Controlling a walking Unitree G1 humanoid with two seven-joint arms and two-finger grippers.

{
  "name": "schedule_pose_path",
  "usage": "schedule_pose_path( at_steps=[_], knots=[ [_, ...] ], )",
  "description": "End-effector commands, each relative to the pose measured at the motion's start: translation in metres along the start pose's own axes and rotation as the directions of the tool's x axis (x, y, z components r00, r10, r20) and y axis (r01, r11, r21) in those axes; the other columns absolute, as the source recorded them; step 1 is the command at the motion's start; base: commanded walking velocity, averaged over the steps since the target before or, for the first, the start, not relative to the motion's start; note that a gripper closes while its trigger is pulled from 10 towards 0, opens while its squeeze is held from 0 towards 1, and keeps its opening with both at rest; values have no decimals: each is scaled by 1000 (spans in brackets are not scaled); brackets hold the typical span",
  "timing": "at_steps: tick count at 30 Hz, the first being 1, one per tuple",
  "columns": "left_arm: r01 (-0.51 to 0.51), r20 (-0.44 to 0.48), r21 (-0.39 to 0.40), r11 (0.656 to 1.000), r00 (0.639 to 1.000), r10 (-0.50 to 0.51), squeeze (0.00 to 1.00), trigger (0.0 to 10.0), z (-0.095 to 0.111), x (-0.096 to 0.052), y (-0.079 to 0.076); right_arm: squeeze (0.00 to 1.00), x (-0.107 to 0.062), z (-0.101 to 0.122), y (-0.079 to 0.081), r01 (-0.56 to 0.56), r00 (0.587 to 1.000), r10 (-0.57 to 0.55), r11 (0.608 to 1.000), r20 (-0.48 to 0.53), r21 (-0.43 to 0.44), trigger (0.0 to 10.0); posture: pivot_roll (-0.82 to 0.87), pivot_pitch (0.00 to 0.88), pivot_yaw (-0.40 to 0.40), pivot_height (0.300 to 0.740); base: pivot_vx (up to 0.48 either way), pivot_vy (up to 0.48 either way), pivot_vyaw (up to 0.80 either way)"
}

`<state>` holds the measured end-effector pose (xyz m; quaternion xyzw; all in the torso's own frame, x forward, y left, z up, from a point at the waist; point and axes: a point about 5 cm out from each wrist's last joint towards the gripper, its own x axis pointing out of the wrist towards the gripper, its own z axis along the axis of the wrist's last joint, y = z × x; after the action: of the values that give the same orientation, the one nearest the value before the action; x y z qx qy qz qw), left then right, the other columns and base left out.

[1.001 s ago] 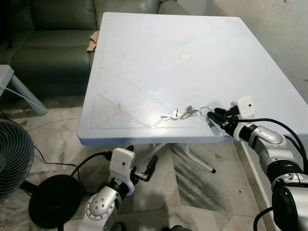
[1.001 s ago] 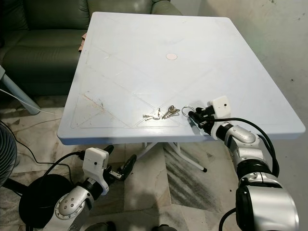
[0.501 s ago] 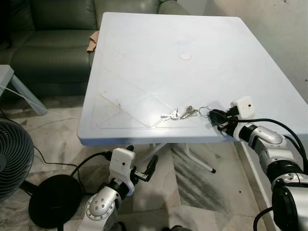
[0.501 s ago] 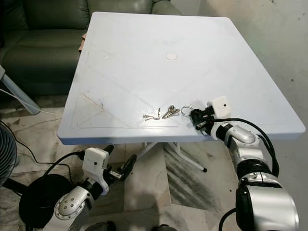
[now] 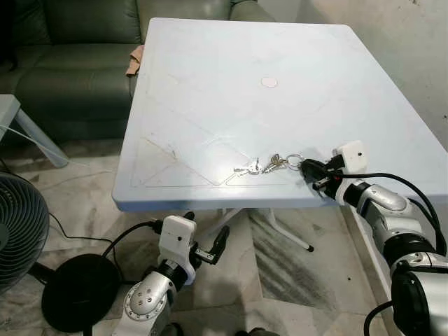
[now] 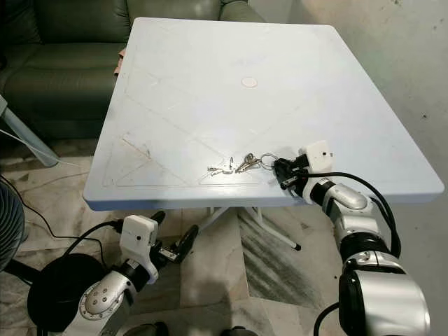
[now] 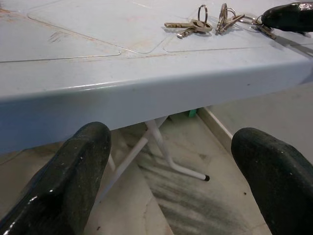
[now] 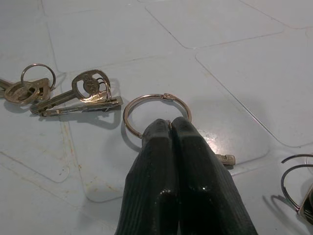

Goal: Hang keys on a hook

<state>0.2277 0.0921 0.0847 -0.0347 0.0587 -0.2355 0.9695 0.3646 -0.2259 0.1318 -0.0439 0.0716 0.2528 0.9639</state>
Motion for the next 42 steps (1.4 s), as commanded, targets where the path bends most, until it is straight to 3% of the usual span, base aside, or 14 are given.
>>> schedule_pose_path(
  at_steps=[1,2,3,4,5,6,11,17,21,27,31,34,42],
  knots=[
    [-4,-1,11,1000,1000,4,0,10000,1,-2,-1,0,-3,-5,-1,1,1000,-1,1000,-5,23,4275,47,179,-60,740,0,0,0],
    [-4,0,11,1000,1000,4,0,10000,2,-2,0,0,-4,-2,-4,12,1000,-13,999,17,47,6471,46,179,-60,740,0,0,0],
    [-4,1,11,1000,1000,4,0,10000,2,-1,0,0,-4,0,-5,17,999,-18,998,29,59,7216,46,179,-60,740,0,0,0],
    [-4,1,12,1000,1000,4,0,10000,2,-1,0,0,-4,2,-6,25,999,-28,997,42,71,9216,46,179,-60,740,0,0,0],
    [-4,1,12,1000,1000,4,0,10000,2,-1,0,0,-4,3,-7,30,998,-33,997,49,78,9216,46,179,-60,740,0,0,0],
    [-5,4,13,1000,1000,5,0,10000,3,0,1,0,-3,10,-8,34,995,-44,993,94,114,10000,43,171,-58,740,0,0,0],
    [-22,26,-1,1000,999,22,0,10000,7,6,5,0,0,22,-9,39,981,-69,985,181,165,10000,40,153,-59,740,0,0,0],
    [-67,57,-16,998,996,68,0,10000,14,16,17,0,0,14,1,64,974,-90,989,210,131,10000,27,126,-57,740,0,0,0],
    [-86,80,-6,996,993,86,0,10000,21,23,26,0,-3,22,8,86,927,-148,978,344,189,10000,19,104,-49,740,0,0,0],
    [-109,115,-9,994,987,109,0,10000,31,33,39,0,-14,29,14,165,870,-241,965,430,205,10000,8,56,-37,740,0,0,0],
    [-117,130,-6,993,985,117,0,10000,34,36,45,0,-19,31,17,184,854,-259,962,451,203,10000,8,44,-37,740,0,0,0],
    [-152,149,0,988,977,150,0,10000,41,40,59,0,-28,32,20,269,817,-344,937,463,223,10000,-3,8,-30,740,0,0,0],
    [-169,193,-7,986,967,167,0,10000,47,43,72,0,-39,21,34,351,797,-423,905,431,240,10000,-12,0,-28,740,0,0,0]
  ],
)
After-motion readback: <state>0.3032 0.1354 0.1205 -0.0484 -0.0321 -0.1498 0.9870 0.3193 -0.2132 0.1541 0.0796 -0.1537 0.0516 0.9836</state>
